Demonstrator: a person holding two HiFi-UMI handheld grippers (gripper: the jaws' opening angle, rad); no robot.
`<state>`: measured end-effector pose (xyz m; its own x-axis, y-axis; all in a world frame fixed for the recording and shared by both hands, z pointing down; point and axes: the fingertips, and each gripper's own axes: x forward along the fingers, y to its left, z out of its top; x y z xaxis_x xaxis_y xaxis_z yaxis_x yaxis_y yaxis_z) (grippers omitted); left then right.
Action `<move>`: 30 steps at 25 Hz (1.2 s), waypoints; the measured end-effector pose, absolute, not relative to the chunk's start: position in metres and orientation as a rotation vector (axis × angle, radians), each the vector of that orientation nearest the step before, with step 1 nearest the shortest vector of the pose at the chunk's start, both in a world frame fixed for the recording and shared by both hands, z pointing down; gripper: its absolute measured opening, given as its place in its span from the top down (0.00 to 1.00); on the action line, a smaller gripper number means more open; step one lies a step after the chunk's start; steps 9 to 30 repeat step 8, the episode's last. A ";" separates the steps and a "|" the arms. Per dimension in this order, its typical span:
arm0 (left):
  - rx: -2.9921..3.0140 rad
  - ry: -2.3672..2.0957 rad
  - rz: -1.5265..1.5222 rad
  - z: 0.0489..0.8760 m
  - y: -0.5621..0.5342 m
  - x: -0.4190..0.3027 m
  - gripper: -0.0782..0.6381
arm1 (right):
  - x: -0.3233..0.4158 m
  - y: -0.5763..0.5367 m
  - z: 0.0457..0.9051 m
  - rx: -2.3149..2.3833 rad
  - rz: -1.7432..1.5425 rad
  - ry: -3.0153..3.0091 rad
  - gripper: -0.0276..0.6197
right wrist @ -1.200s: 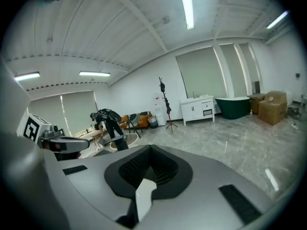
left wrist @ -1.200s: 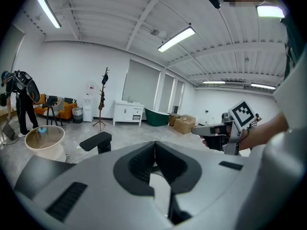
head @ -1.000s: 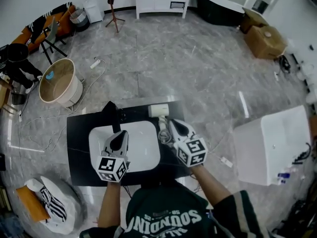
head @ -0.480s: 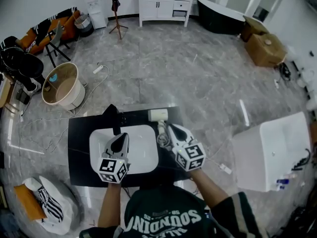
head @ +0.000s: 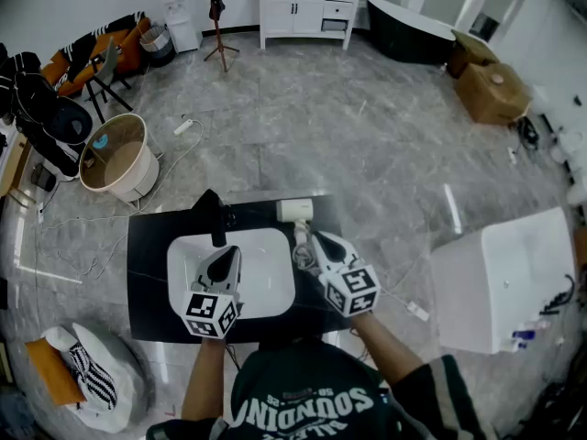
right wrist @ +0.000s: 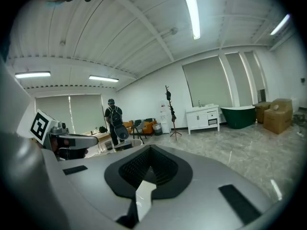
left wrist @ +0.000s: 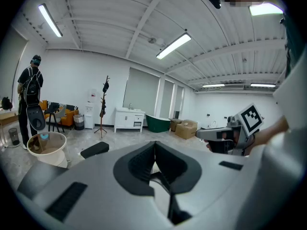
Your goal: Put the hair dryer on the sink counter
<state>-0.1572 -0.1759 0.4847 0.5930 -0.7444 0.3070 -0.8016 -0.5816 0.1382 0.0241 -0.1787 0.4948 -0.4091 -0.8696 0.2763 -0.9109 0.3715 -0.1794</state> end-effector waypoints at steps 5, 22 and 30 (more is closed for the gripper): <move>2.561 -1.258 0.317 0.487 -0.175 -0.158 0.89 | 0.023 -0.177 0.497 1.628 0.480 -2.468 0.96; 2.561 -1.252 0.315 0.488 -0.174 -0.157 0.89 | 0.022 -0.176 0.500 1.628 0.482 -2.475 0.96; 2.561 -1.252 0.315 0.488 -0.174 -0.157 0.89 | 0.022 -0.176 0.500 1.628 0.482 -2.475 0.96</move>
